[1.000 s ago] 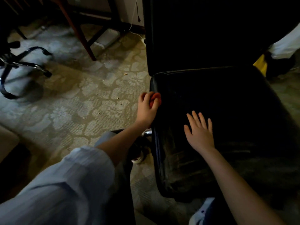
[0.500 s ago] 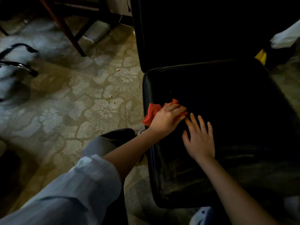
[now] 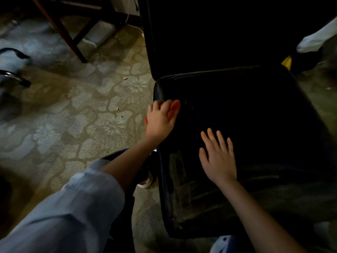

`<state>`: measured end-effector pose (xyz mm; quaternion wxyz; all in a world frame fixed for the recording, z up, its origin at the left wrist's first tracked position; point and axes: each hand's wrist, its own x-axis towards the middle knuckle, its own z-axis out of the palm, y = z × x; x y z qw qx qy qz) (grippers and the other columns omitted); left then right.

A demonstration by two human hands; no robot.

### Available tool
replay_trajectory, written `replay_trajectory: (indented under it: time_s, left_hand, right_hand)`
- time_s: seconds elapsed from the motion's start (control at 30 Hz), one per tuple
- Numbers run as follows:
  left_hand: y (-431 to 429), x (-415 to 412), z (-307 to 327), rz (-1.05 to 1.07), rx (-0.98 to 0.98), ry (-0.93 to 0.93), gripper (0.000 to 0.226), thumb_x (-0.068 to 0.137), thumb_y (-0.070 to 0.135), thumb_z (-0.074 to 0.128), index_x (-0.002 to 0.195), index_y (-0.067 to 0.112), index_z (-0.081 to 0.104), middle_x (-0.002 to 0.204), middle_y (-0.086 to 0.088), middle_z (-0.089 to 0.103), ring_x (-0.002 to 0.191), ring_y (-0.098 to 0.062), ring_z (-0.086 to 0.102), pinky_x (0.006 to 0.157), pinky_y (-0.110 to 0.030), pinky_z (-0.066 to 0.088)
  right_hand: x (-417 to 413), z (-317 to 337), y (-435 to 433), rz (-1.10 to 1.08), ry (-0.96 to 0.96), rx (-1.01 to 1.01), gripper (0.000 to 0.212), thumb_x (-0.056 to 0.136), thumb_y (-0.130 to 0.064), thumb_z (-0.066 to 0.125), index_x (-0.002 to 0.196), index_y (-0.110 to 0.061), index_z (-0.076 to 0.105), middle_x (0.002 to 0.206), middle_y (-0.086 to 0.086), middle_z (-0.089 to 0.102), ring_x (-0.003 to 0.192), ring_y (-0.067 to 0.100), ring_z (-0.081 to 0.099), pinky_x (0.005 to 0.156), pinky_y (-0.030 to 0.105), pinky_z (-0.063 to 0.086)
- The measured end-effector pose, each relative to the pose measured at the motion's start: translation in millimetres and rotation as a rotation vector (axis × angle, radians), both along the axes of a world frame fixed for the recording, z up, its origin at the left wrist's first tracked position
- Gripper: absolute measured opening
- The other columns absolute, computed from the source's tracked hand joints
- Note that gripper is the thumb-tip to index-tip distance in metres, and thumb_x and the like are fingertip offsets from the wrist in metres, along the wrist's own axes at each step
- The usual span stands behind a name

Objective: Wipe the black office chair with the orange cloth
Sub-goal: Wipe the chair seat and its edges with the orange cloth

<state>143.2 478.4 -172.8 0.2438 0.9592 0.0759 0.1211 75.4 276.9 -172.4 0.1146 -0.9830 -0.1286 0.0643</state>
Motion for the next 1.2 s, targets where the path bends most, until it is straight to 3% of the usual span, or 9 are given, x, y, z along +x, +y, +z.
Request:
replay_trajectory:
  time_s: [0.1, 0.27, 0.37, 0.53, 0.67, 0.8, 0.97, 1.07, 1.2]
  left_hand:
    - [-8, 22, 9, 0.030, 0.044, 0.066, 0.043, 0.093, 0.039, 0.051, 0.129, 0.017, 0.052, 0.121, -0.017, 0.050, 0.106, -0.038, 0.045, 0.090, -0.039, 0.037]
    - [-20, 21, 10, -0.130, 0.142, 0.033, 0.039, 0.092, 0.039, 0.049, 0.122, 0.016, 0.057, 0.112, -0.016, 0.054, 0.095, -0.039, 0.051, 0.082, -0.041, 0.043]
    - [-39, 3, 8, -0.363, 0.191, -0.016, 0.042, 0.090, 0.044, 0.041, 0.117, 0.018, 0.061, 0.103, -0.013, 0.057, 0.083, -0.035, 0.053, 0.072, -0.043, 0.048]
    - [-18, -34, -1, -0.617, 0.201, -0.039, 0.035, 0.091, 0.042, 0.044, 0.122, 0.028, 0.052, 0.109, -0.009, 0.058, 0.087, -0.029, 0.056, 0.078, -0.038, 0.047]
    - [17, -47, -1, -0.470, 0.135, -0.118, 0.031, 0.088, 0.033, 0.048, 0.117, 0.026, 0.057, 0.105, -0.009, 0.058, 0.087, -0.028, 0.053, 0.078, -0.027, 0.033]
    - [27, -24, -2, -0.219, 0.075, -0.042, 0.034, 0.089, 0.032, 0.047, 0.120, 0.021, 0.057, 0.106, -0.017, 0.055, 0.092, -0.039, 0.052, 0.084, -0.040, 0.045]
    - [-9, 54, 19, 0.089, 0.060, 0.191, 0.046, 0.089, 0.023, 0.050, 0.134, 0.016, 0.043, 0.129, -0.020, 0.042, 0.111, -0.041, 0.043, 0.094, -0.044, 0.034]
    - [-48, 58, 20, -0.026, 0.178, 0.164, 0.045, 0.090, 0.027, 0.050, 0.133, 0.015, 0.043, 0.128, -0.018, 0.044, 0.109, -0.041, 0.045, 0.090, -0.044, 0.037]
    - [-76, 13, 13, -0.369, 0.189, 0.010, 0.038, 0.088, 0.029, 0.054, 0.123, 0.014, 0.056, 0.115, -0.017, 0.055, 0.091, -0.039, 0.052, 0.078, -0.042, 0.042]
  right_hand:
    - [1, -1, 4, -0.019, -0.024, 0.009, 0.069, 0.087, -0.049, 0.006, 0.149, -0.024, 0.026, 0.156, -0.003, 0.019, 0.145, 0.018, 0.008, 0.114, 0.038, -0.006]
    - [1, -2, 12, -0.057, -0.070, -0.005, 0.062, 0.090, -0.042, 0.019, 0.143, -0.017, 0.040, 0.151, 0.005, 0.034, 0.142, 0.025, 0.025, 0.112, 0.043, 0.004]
    - [1, -2, 11, -0.080, -0.069, 0.003, 0.068, 0.088, -0.045, 0.016, 0.145, -0.014, 0.034, 0.153, 0.004, 0.030, 0.144, 0.022, 0.020, 0.113, 0.038, 0.000]
    - [0, -2, 6, -0.097, -0.054, 0.034, 0.077, 0.085, -0.052, 0.010, 0.149, -0.011, 0.021, 0.157, 0.006, 0.018, 0.145, 0.016, 0.011, 0.115, 0.032, -0.004]
    - [0, 0, 3, -0.086, -0.030, 0.062, 0.077, 0.084, -0.053, 0.006, 0.150, -0.015, 0.019, 0.157, 0.001, 0.014, 0.145, 0.012, 0.005, 0.117, 0.032, -0.005]
    - [0, 2, 5, -0.082, -0.015, 0.058, 0.079, 0.083, -0.054, 0.003, 0.150, -0.016, 0.018, 0.158, -0.001, 0.012, 0.145, 0.010, 0.002, 0.116, 0.031, -0.007]
    - [2, 0, 6, -0.082, -0.017, 0.052, 0.079, 0.081, -0.053, 0.002, 0.150, -0.018, 0.018, 0.158, -0.001, 0.012, 0.145, 0.011, 0.002, 0.113, 0.029, -0.012]
    - [4, -3, 6, -0.071, -0.018, 0.076, 0.076, 0.082, -0.051, 0.007, 0.149, -0.020, 0.025, 0.157, 0.001, 0.017, 0.146, 0.016, 0.008, 0.113, 0.031, -0.011]
    - [5, -5, 6, -0.101, -0.069, 0.110, 0.068, 0.084, -0.044, 0.028, 0.140, -0.008, 0.042, 0.146, 0.012, 0.041, 0.139, 0.029, 0.031, 0.113, 0.037, 0.005]
